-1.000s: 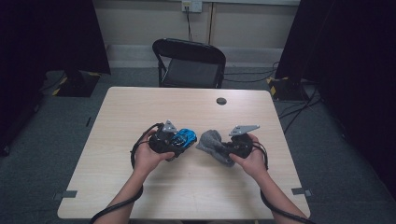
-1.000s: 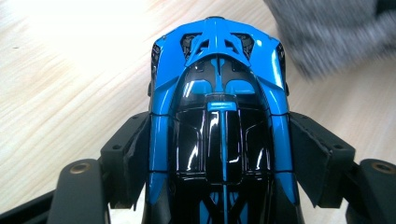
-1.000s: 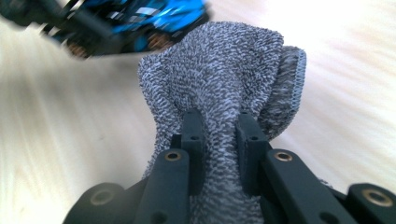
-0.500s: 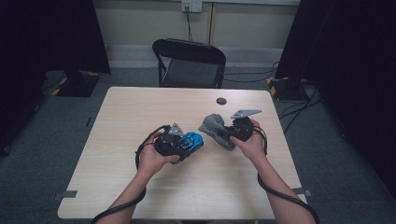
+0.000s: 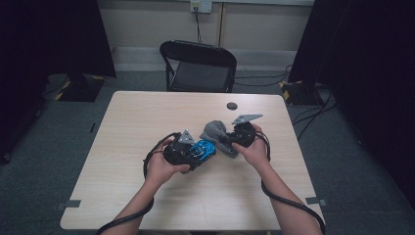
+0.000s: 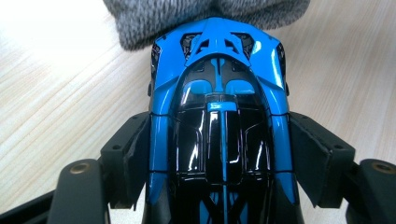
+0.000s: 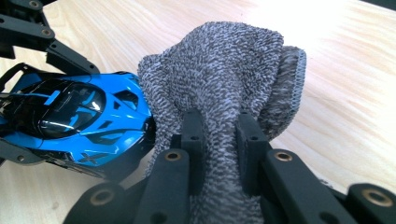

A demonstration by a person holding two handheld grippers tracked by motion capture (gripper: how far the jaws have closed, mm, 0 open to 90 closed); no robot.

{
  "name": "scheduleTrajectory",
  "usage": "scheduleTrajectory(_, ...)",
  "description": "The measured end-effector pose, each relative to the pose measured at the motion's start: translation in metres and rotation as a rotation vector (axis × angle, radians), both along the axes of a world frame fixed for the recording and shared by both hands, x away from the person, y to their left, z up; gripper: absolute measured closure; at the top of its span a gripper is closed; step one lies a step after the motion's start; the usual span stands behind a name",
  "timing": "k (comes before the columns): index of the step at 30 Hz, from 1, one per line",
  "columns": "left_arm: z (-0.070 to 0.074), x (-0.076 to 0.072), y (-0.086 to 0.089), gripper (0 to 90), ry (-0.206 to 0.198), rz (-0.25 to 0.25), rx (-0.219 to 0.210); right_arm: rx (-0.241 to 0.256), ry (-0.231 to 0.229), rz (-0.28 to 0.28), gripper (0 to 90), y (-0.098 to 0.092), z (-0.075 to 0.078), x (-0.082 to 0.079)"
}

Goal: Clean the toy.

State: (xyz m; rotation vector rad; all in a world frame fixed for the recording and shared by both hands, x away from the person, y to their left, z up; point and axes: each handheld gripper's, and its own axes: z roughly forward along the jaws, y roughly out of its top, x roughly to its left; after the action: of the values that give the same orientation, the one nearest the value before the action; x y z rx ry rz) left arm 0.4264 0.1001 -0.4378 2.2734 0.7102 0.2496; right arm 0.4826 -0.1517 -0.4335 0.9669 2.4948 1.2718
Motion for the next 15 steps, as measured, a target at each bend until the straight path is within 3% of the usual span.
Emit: scheduleTrajectory(15,-0.006,0.005,0.009,28.0,0.010,0.037,0.019,0.018,0.016,0.069,77.4,0.004,-0.004,-0.011)
